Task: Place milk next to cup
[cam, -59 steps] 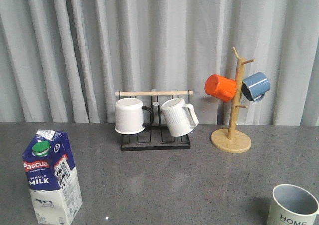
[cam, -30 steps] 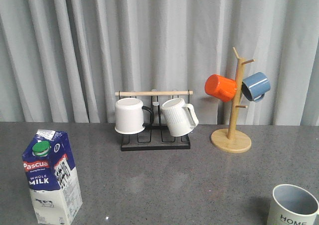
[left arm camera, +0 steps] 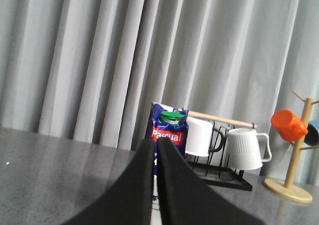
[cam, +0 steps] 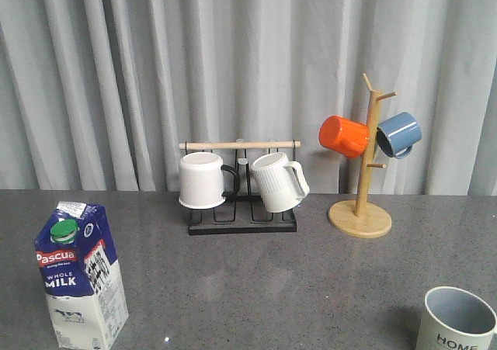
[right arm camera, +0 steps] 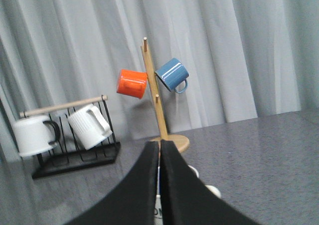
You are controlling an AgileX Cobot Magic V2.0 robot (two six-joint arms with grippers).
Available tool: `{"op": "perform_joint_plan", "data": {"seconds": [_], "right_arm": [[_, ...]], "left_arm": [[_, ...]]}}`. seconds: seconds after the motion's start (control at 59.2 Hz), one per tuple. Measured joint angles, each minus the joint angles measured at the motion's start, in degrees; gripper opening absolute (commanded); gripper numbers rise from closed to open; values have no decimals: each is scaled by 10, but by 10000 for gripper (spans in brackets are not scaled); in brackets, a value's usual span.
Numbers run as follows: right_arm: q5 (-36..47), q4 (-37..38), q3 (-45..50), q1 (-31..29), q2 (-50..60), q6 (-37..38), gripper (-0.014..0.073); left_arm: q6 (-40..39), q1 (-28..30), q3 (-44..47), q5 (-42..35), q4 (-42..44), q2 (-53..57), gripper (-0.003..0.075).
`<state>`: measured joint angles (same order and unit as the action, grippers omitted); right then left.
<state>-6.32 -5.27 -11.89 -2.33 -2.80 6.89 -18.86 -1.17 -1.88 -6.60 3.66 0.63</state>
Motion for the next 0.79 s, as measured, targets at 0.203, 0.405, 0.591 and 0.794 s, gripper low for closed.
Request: {"op": "perform_joint_plan", "data": {"seconds": [0.203, 0.405, 0.591, 0.794], "right_arm": [[-82, 17, -90, 0, -80, -7, 314], [-84, 17, -97, 0, -110, -6, 505], [-55, 1, -97, 0, -111, -6, 507], [-145, 33, -157, 0, -134, -6, 507]], "left_arm": [[-2, 0, -97, 176, -2, 0, 160], [-15, 0, -130, 226, -13, 0, 377], [-63, 0, -133, 173, -30, 1, 482], [-31, 0, -196, 228, -32, -72, 483]]}}
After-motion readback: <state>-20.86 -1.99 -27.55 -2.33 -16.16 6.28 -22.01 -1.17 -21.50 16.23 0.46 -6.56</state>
